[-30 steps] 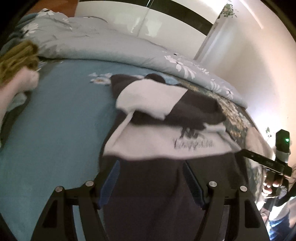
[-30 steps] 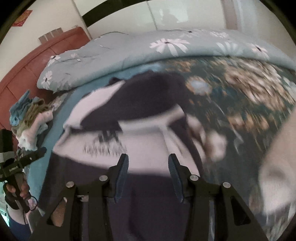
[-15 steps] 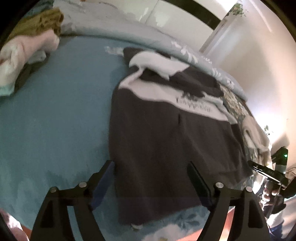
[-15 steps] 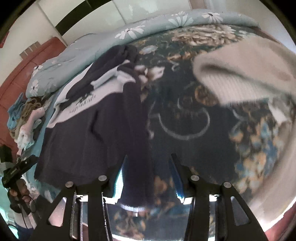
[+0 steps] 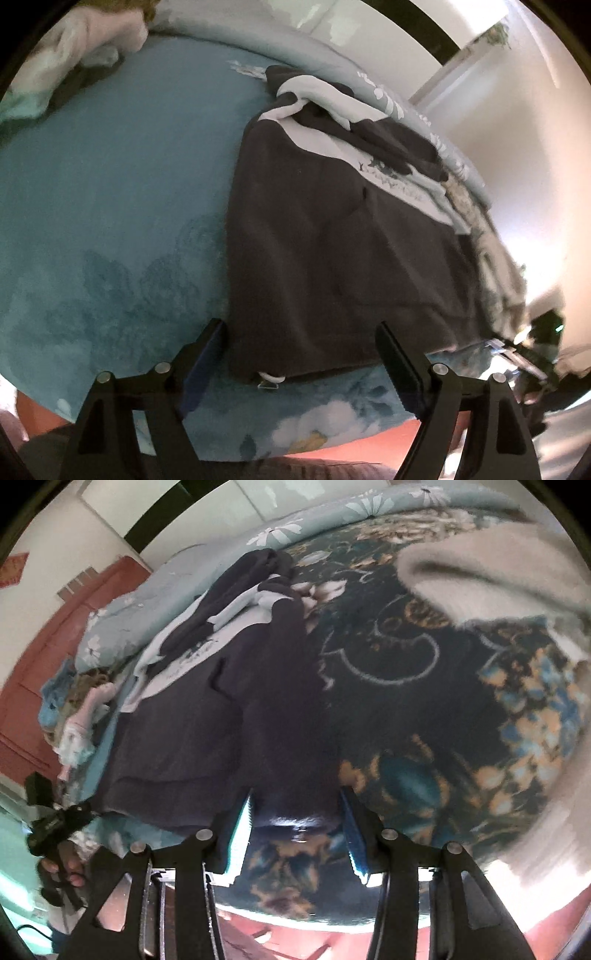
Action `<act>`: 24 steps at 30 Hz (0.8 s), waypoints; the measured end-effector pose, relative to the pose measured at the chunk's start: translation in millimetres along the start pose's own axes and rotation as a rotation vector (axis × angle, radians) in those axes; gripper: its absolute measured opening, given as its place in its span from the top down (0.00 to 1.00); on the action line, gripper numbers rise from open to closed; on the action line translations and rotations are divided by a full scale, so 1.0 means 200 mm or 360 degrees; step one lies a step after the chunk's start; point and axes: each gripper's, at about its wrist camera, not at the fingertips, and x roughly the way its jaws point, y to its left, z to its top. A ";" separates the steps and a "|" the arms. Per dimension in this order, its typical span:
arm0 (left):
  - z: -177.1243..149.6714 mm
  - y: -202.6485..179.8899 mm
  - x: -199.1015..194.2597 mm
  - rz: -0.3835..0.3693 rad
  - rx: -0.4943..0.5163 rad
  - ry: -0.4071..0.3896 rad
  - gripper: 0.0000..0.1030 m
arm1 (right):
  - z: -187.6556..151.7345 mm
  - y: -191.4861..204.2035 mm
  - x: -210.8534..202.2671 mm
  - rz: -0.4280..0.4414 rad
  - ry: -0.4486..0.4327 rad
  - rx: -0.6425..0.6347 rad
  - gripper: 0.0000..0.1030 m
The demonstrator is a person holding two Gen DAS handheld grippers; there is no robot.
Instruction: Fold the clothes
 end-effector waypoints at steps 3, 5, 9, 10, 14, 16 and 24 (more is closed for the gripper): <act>0.00 0.05 -0.01 -0.0123 -0.0107 0.0003 0.18 | -0.01 -0.02 -0.01 0.0072 0.0005 0.0045 0.51; 0.00 0.08 -0.01 -0.0188 -0.0164 0.0000 0.18 | -0.01 -0.04 -0.02 0.0135 0.0019 0.0072 0.51; 0.02 0.13 -0.01 -0.0283 -0.0259 0.0016 0.18 | 0.02 -0.13 -0.04 0.0221 -0.0011 0.0171 0.51; 0.03 0.13 0.00 -0.0290 -0.0261 0.0022 0.18 | 0.04 -0.15 -0.04 0.0261 -0.0013 0.0209 0.51; 0.05 0.14 0.01 -0.0353 -0.0300 0.0034 0.19 | 0.09 -0.24 0.02 0.0481 0.0001 0.0386 0.51; 0.05 0.14 0.02 -0.0390 -0.0315 0.0041 0.19 | 0.10 -0.22 0.04 0.0524 0.0016 0.0381 0.51; 0.07 0.16 0.04 -0.0522 -0.0351 0.0115 0.20 | 0.08 -0.23 0.04 0.0686 0.0051 0.0398 0.51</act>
